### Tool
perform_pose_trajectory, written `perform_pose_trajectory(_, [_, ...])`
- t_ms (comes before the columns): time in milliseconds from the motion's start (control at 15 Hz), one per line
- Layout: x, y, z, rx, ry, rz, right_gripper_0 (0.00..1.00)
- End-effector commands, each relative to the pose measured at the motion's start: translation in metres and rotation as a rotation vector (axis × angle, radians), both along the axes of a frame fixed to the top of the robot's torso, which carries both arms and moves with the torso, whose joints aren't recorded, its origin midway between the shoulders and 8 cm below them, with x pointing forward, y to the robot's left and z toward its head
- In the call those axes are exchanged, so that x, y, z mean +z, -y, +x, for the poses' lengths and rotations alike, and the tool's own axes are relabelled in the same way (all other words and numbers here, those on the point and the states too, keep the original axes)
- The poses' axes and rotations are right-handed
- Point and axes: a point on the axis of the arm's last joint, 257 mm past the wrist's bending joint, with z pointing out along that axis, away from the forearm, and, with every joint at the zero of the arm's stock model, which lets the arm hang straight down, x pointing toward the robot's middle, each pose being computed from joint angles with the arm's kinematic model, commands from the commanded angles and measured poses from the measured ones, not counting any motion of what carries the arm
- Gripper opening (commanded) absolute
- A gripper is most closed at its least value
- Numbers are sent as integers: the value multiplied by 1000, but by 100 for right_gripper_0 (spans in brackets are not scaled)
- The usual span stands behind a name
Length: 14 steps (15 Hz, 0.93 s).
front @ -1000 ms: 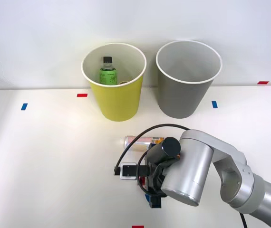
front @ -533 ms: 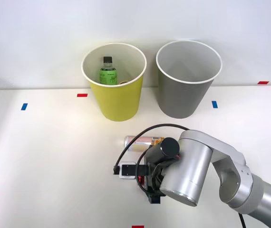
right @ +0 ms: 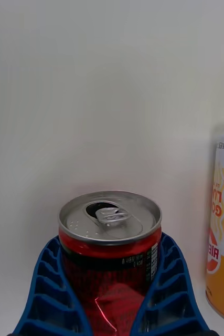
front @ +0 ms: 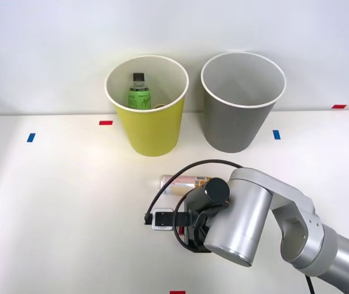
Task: Put cans in the gray bin, plastic bottles in the light green bin
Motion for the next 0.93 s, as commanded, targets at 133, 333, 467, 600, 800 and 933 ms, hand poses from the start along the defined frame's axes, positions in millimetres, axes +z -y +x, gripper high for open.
perform_pose_trajectory(133, [7,6,3,-13,13,10,4])
perform_pose_trajectory(333, [27,21,6,-53,35,59,3])
perform_pose_trajectory(467, [47,32,4,-78,55,111,2])
perform_pose_trajectory(600, [70,41,1,-110,80,176,2])
perform_pose_trajectory(800, [108,50,-3,-178,134,292,2])
perform_pose_trajectory(933, [139,57,-2,-245,202,405,2])
